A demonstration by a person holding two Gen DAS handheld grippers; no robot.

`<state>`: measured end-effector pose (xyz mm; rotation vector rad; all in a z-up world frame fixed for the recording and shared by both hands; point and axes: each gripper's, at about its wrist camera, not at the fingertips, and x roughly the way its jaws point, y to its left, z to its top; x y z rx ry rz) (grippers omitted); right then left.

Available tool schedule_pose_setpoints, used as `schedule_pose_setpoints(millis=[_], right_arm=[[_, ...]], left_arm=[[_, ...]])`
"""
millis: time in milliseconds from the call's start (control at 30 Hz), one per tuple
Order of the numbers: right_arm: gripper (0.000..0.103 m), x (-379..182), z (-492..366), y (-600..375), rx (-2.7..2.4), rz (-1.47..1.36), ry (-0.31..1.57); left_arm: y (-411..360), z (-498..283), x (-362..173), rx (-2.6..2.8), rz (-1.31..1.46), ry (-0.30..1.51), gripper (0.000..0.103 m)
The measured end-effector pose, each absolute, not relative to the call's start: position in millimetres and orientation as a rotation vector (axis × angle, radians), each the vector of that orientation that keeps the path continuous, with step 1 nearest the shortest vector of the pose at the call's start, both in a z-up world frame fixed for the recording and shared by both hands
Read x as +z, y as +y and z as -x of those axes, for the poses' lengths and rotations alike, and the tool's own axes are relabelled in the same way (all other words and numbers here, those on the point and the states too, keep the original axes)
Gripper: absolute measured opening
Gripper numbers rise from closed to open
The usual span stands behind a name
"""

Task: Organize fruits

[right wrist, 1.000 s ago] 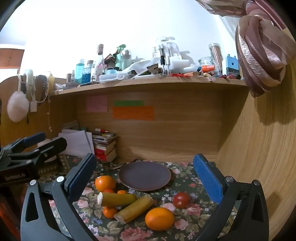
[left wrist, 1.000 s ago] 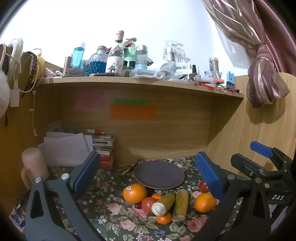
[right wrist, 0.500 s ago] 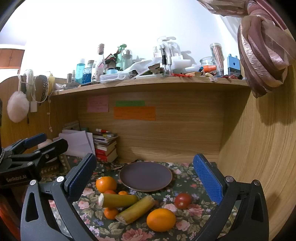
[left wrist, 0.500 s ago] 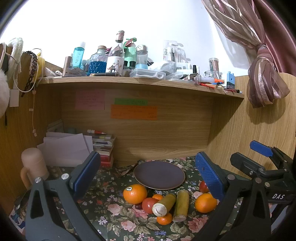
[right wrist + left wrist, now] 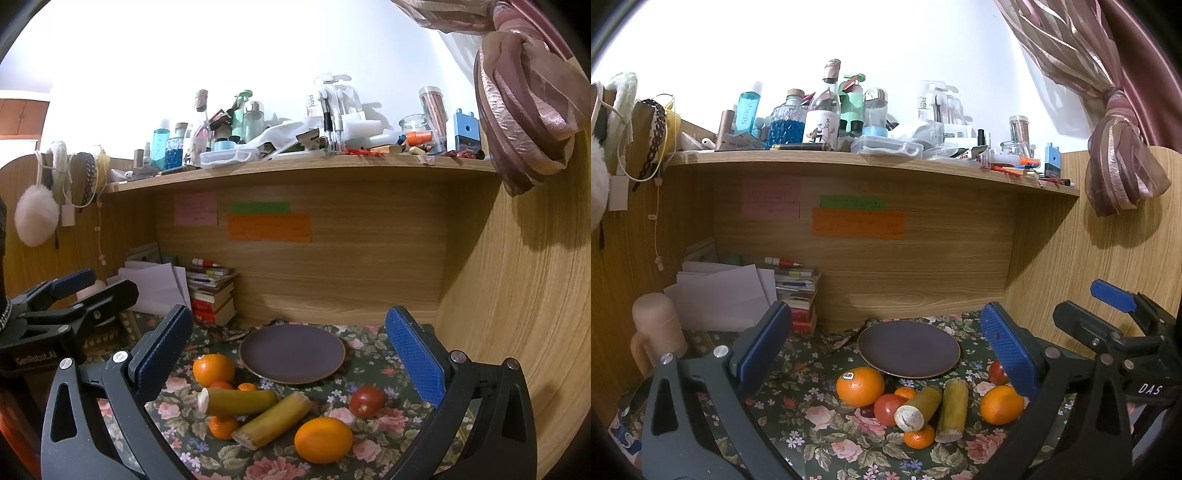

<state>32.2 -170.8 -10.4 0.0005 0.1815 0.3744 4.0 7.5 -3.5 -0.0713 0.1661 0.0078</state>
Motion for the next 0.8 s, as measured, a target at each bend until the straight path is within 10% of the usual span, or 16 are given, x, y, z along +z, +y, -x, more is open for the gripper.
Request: schedule_pose_setpoints(millis=[800], right_arm=[[0.103, -7.6, -28.8, -171.8, 0.387, -0.002, 0.168]], left_arm=[[7.6, -4.9, -2.7, 0.004, 0.069, 0.162, 0.103]])
